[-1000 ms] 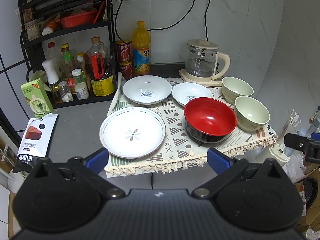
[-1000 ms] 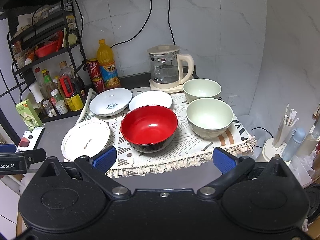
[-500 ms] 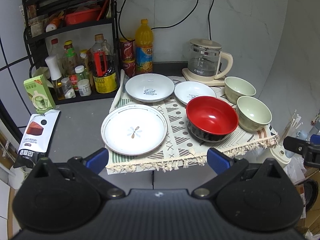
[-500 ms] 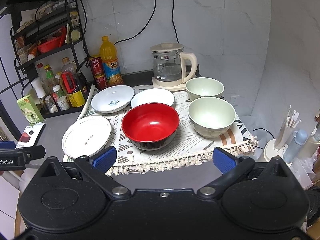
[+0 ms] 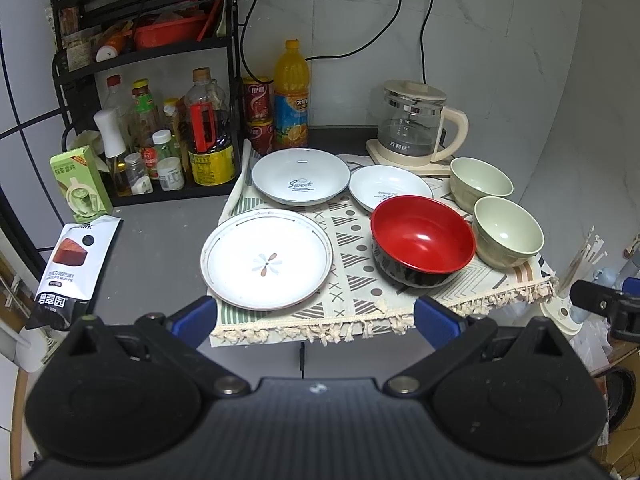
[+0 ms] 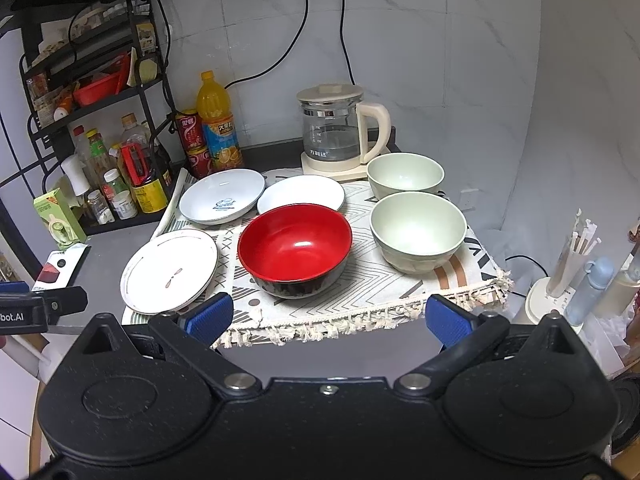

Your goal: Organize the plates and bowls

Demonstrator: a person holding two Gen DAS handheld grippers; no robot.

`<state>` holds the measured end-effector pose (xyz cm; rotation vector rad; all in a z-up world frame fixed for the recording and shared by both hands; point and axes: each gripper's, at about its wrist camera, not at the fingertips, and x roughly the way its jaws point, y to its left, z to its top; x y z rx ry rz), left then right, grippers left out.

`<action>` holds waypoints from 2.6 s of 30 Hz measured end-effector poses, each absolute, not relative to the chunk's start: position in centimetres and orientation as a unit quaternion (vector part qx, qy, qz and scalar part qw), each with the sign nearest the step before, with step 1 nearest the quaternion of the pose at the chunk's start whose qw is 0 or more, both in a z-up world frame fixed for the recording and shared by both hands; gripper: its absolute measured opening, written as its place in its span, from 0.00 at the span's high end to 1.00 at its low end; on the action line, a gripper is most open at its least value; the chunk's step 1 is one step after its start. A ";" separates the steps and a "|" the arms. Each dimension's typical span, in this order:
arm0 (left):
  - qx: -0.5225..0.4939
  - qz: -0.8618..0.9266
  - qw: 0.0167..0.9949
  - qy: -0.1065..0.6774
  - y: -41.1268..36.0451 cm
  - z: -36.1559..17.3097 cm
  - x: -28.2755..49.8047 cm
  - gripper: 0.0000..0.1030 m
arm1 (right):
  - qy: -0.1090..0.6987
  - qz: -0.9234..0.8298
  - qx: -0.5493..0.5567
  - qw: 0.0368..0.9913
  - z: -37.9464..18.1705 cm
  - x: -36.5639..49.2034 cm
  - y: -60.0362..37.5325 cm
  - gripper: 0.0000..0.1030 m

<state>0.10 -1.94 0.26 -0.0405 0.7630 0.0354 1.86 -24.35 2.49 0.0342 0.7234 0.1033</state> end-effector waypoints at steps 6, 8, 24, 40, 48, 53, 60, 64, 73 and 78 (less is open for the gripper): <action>-0.017 0.017 0.928 0.371 -2.3 0.3 0.1 0.00 | 0.354 0.051 0.020 0.934 2.4 1.9 -24.7 0.00; -0.018 0.018 0.928 0.371 -2.4 0.3 0.1 0.00 | 0.355 0.051 0.022 0.933 2.3 1.9 -24.8 0.00; -0.013 0.013 0.926 0.377 -3.7 0.4 1.3 0.00 | 0.357 0.047 0.012 0.933 2.3 2.9 -25.1 0.00; 0.017 -0.023 0.910 0.413 -7.6 -2.9 11.5 0.01 | 0.386 0.031 0.021 0.922 0.3 10.4 -26.6 0.00; 0.022 -0.050 0.903 0.426 -9.9 -3.9 17.5 0.01 | 0.390 -0.009 0.033 0.920 -0.5 14.3 -28.6 0.00; 0.028 -0.073 0.899 0.431 -11.7 -4.4 20.5 0.01 | 0.400 -0.025 0.042 0.915 -1.2 16.2 -29.8 0.00; 0.047 -0.122 0.891 0.435 -14.9 -5.0 24.4 0.02 | 0.415 -0.055 0.072 0.905 -2.2 18.7 -31.9 0.00; 0.062 -0.149 0.882 0.443 -16.8 -6.0 26.9 0.04 | 0.429 -0.065 0.091 0.896 -3.1 19.9 -32.9 0.03; 0.084 -0.218 0.847 0.477 -21.0 -9.0 31.8 0.23 | 0.471 -0.103 0.134 0.866 -6.0 22.2 -34.5 0.23; 0.096 -0.249 0.827 0.495 -23.1 -11.5 34.3 0.40 | 0.485 -0.122 0.164 0.850 -7.7 23.3 -35.6 0.37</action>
